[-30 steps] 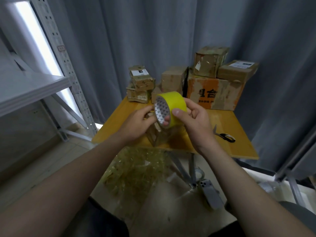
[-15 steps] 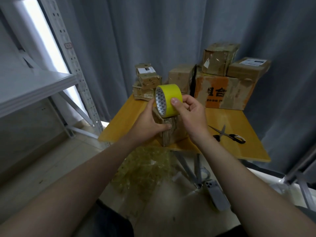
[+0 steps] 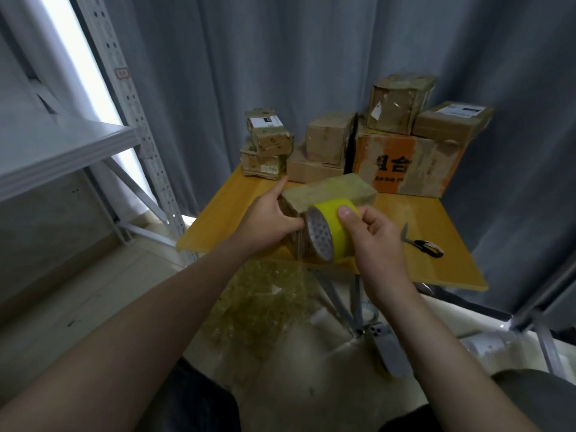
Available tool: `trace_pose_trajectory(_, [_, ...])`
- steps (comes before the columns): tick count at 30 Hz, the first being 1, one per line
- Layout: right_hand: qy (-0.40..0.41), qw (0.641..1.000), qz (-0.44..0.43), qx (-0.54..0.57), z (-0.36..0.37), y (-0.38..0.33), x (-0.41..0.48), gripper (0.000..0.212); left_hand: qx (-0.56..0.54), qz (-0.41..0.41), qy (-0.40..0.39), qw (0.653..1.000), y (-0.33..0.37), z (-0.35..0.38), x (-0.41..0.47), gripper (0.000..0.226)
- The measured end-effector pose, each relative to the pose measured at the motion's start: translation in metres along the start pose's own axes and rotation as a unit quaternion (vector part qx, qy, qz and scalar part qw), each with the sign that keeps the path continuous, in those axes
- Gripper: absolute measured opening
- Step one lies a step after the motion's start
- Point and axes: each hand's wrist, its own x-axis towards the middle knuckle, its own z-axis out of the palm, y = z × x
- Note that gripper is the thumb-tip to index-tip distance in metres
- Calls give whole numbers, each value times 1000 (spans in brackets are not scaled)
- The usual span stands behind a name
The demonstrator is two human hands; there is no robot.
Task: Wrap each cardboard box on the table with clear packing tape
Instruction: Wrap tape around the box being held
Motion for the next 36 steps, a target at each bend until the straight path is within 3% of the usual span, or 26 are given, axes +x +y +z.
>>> trace_pose_trajectory(7, [8,998,9,-58,-7,32,-19,32,63,55,-8,996,4,-3,-7,98])
trace_pose_trajectory(11, [-5,998,5,-69,-4,38,-13,39,200,157,-38,966,8,-8,-5,72])
trace_pose_trajectory(15, [-6,998,11,-56,-7,41,-11,37,261,219,-32,940,8,-6,-2,66])
trace_pose_trajectory(22, [-3,999,20,-46,-6,44,-10,32,264,282,-27,922,6,0,-8,50])
trace_pose_trajectory(25, [-11,999,22,-44,-5,38,-12,33,200,240,-47,949,14,-6,-4,50])
trace_pose_trajectory(27, [-17,1000,14,-19,-4,25,-10,33,87,182,-53,978,19,-13,-1,48])
trace_pose_trajectory(30, [-46,999,-10,-5,2,10,5,25,-56,78,-25,995,15,-16,6,39])
trace_pose_trajectory(32, [-74,997,-19,-15,10,6,18,10,-131,-7,4,991,9,-12,10,33])
trace_pose_trajectory(34, [-86,995,-31,-45,18,11,32,9,-192,-99,19,976,5,-11,14,29])
trace_pose_trajectory(36, [-84,993,-43,-66,24,17,47,12,-275,-156,-24,948,4,-14,17,30])
